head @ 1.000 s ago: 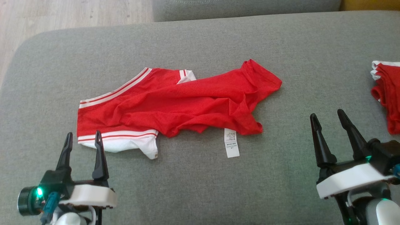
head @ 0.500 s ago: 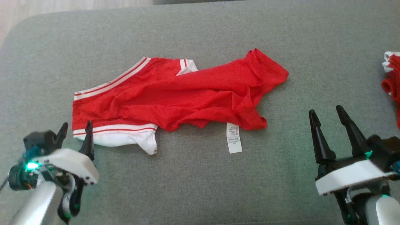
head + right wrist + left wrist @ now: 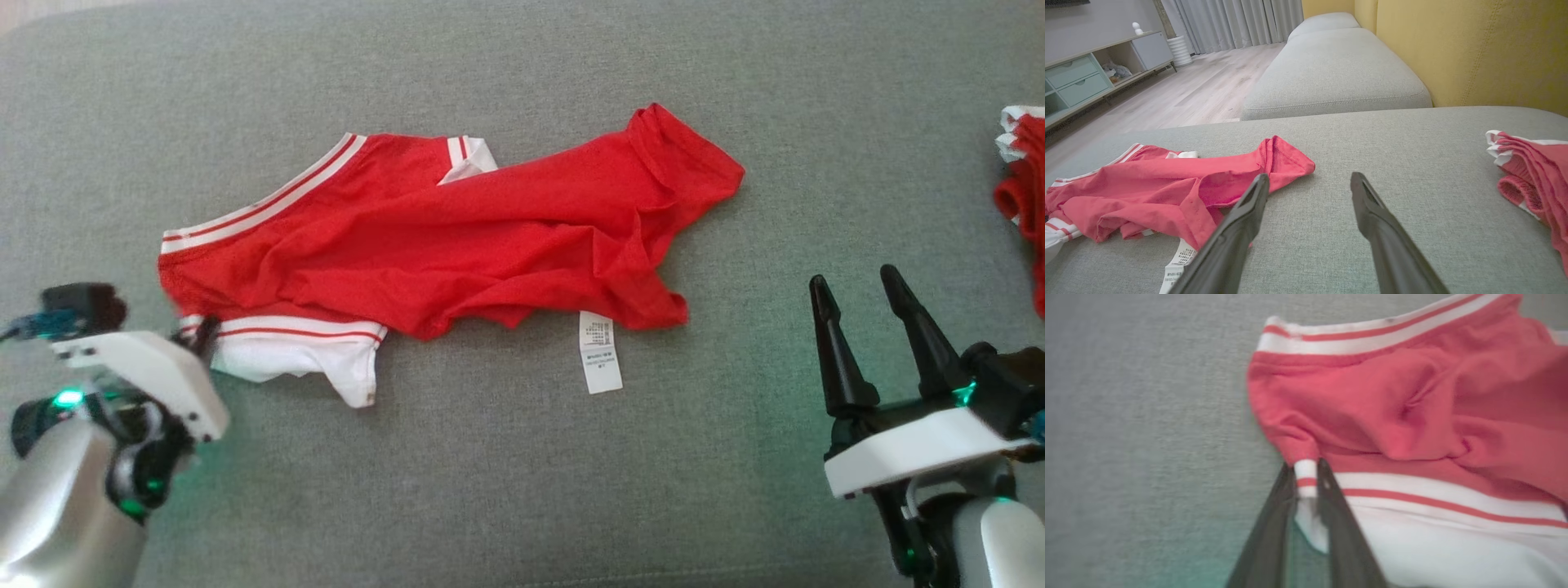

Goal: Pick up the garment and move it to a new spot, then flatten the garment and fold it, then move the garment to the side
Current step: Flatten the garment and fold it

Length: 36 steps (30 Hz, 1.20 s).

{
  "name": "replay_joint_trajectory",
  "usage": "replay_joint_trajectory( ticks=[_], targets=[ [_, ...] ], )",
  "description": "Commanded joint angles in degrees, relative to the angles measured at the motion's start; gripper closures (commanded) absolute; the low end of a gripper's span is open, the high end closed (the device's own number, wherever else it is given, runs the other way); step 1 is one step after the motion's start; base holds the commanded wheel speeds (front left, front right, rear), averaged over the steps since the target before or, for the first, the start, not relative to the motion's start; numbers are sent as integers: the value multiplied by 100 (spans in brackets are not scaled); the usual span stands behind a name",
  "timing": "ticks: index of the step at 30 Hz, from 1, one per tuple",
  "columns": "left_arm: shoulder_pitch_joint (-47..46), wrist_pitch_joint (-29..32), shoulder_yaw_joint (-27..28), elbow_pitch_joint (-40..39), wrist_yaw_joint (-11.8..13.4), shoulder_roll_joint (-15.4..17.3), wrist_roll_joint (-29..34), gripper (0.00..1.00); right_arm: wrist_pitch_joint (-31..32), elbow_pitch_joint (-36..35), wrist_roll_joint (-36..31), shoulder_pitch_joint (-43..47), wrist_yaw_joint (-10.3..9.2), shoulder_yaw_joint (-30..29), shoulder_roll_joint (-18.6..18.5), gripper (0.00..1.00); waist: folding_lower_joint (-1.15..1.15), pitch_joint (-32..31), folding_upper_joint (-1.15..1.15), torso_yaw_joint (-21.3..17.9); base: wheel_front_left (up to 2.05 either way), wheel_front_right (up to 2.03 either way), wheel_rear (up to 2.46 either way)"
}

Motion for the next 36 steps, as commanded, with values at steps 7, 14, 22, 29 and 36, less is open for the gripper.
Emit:
replay_joint_trajectory(
  ticks=[7,14,22,29,36],
  targets=[
    [43,-481,9,-1271,186,285,531,100,-42,-134,35,-162,-4,29,-71,0,0,-82,0,113,0,0,0],
    [595,-439,86,-3281,835,685,953,100,-29,-83,64,-90,-4,35,-20,0,0,-287,0,207,0,0,0],
    [1413,-59,160,-5187,1614,1001,1253,100,-24,-67,74,-41,-4,2,24,0,0,-391,0,276,0,0,0],
    [1734,-59,228,-5202,1769,823,958,100,-16,-63,97,-94,-4,66,28,0,0,-375,0,232,0,0,0],
    [1589,-663,617,-3780,1301,407,230,100,-16,-53,149,-165,-4,92,0,0,0,-230,0,59,0,0,0]
  ],
)
